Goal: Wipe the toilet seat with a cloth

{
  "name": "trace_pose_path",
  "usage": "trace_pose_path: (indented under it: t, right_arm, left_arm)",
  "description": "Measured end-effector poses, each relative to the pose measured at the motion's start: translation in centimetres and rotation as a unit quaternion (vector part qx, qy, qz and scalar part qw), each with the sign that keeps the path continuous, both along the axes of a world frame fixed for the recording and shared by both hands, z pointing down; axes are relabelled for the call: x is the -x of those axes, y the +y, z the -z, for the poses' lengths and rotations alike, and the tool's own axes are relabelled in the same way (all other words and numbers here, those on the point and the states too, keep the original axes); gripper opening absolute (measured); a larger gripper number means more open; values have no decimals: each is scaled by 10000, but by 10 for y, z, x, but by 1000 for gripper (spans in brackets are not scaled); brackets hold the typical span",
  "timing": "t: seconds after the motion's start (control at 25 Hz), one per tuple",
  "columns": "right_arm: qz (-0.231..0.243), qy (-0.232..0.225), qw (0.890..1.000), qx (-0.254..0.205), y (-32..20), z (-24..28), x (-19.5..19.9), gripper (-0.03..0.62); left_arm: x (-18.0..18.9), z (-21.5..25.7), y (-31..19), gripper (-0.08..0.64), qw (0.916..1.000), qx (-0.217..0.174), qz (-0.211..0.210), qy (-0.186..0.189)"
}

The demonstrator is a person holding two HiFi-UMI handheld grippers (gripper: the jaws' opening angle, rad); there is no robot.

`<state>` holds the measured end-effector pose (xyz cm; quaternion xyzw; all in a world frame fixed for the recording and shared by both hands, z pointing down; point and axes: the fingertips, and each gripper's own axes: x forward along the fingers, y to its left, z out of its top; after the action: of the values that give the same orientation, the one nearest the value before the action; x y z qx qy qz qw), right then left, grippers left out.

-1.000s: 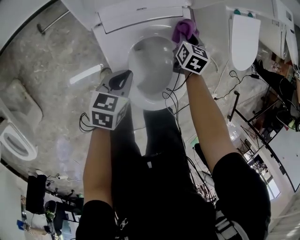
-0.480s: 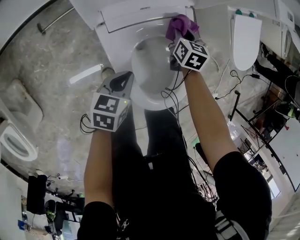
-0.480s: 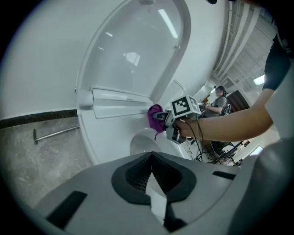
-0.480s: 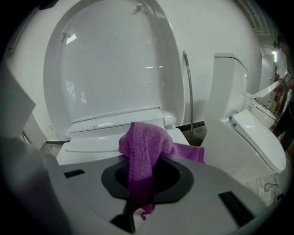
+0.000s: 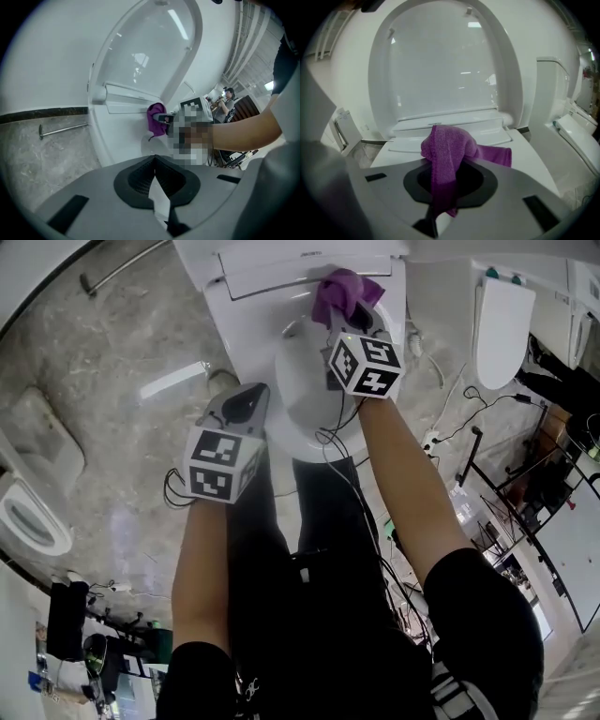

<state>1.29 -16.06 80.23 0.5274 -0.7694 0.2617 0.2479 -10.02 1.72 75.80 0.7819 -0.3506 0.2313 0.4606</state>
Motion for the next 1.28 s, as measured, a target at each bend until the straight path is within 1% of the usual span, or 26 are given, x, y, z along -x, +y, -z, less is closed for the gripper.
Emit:
trace_pose_path:
  t: [0.08,0.24,0.32,0.44,0.56,0.68,0.8,0.88,0.92,1.12,1.28]
  right_arm:
    - [208,-7,9998,10,9,-1,17,60]
    - [581,91,9983,-49,18,-3,39,61]
    - [986,249,9946,-197,25,-1,53,60]
    - [1550,393,9863,-415,34,4,77,60]
    - [2138,355,9751,-466,46,8,107,60]
    - [2841,306,9573,-442,61,10,146,60]
    - [3308,364,9422,-380,62,12,177,61]
    - [3490,479,9353,-338,57,12,193,60]
    - [3528,520,9338,-287,53,12,199,60]
    - [3448,423,9376,155,37,12,215,60]
    - [3548,249,9346,106,47,13,208,61]
  left_arm:
    - [7,-1,-1,8,9999,15,109,-34]
    - [18,-3,-8,8,9994,10,329,-68]
    - [23,-3,-8,8,9992,4,381,-105]
    - [32,-3,-5,8,9991,-41,390,-155]
    - [43,-7,2,8,9986,-17,501,-192]
    - [54,-11,7,8,9977,24,651,-209]
    - [64,-10,8,8,9970,19,746,-224]
    - [70,-9,10,8,9965,25,801,-242]
    - [73,-9,12,8,9963,29,823,-258]
    - [87,-4,16,8,9948,9,961,-323]
    - [89,-6,25,8,9938,80,1040,-377]
